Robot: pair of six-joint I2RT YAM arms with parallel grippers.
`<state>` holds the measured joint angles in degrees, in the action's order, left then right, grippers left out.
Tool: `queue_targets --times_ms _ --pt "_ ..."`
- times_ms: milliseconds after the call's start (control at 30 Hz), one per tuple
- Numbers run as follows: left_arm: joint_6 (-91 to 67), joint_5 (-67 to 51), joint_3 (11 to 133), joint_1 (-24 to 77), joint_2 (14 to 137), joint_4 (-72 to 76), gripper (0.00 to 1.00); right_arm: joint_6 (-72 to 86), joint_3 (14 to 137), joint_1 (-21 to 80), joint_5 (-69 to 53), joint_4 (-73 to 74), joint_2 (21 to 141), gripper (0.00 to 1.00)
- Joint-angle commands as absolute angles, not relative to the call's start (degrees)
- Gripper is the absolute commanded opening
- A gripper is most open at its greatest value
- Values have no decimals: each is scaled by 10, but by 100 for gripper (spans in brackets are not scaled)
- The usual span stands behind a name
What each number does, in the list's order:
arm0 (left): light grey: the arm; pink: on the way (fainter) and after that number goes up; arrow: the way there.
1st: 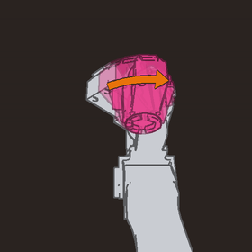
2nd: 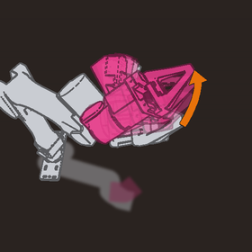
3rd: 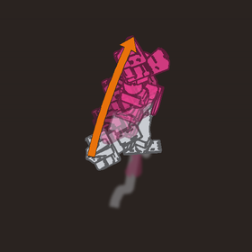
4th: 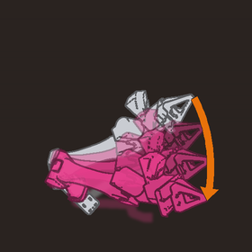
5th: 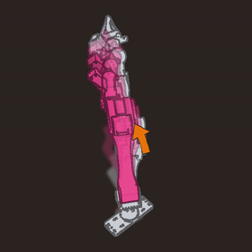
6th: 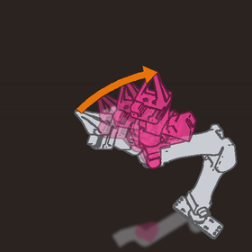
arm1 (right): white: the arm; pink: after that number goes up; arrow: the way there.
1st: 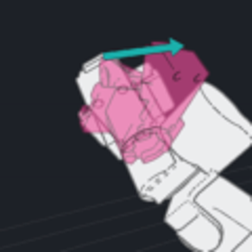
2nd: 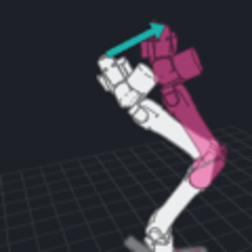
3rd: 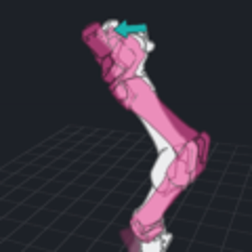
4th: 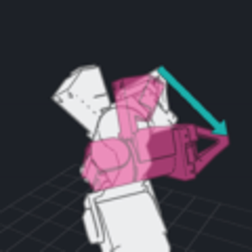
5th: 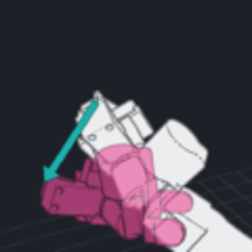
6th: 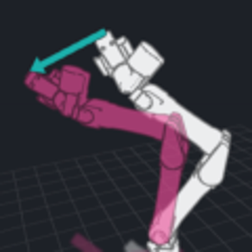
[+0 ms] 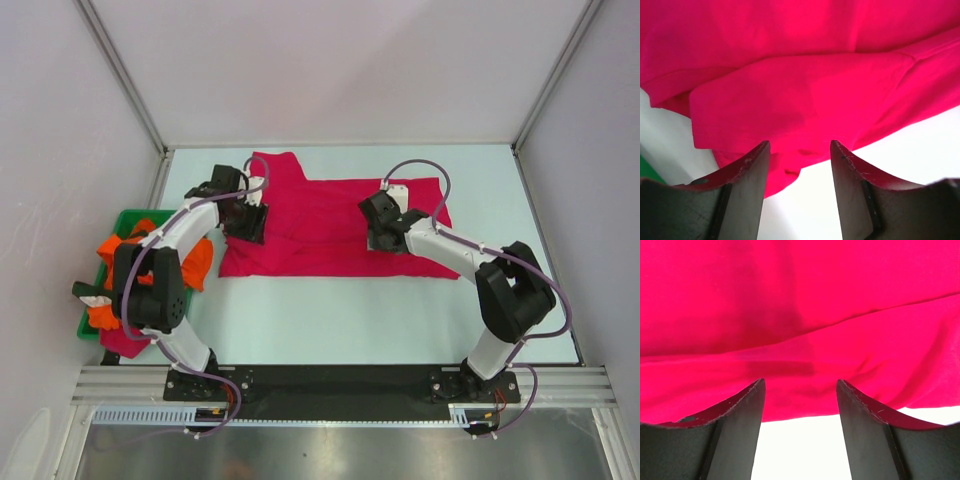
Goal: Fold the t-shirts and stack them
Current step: Fold the flattened tshirt in 1/3 of the way
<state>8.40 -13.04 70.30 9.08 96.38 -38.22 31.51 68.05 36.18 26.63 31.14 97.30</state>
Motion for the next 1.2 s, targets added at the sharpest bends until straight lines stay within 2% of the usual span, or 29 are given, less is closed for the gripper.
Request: queue_targets --times_ms 0,167,300,833,933,1067,1167 --pt "70 -121 729 85 961 -385 57 314 706 367 275 301 972 64" --pt "48 -20 676 67 912 -335 62 301 695 374 289 290 955 65" --pt "4 16 699 42 967 -342 58 297 692 374 289 287 955 65" --pt "-3 -14 736 42 1058 -353 54 282 677 371 299 281 954 65" --pt "-4 -18 737 42 1060 -351 47 283 674 371 299 282 953 65" --pt "-4 -21 729 42 1039 -346 31 289 665 371 294 279 951 64" --pt "-5 -25 721 42 1021 -342 25 297 657 374 289 276 951 64"
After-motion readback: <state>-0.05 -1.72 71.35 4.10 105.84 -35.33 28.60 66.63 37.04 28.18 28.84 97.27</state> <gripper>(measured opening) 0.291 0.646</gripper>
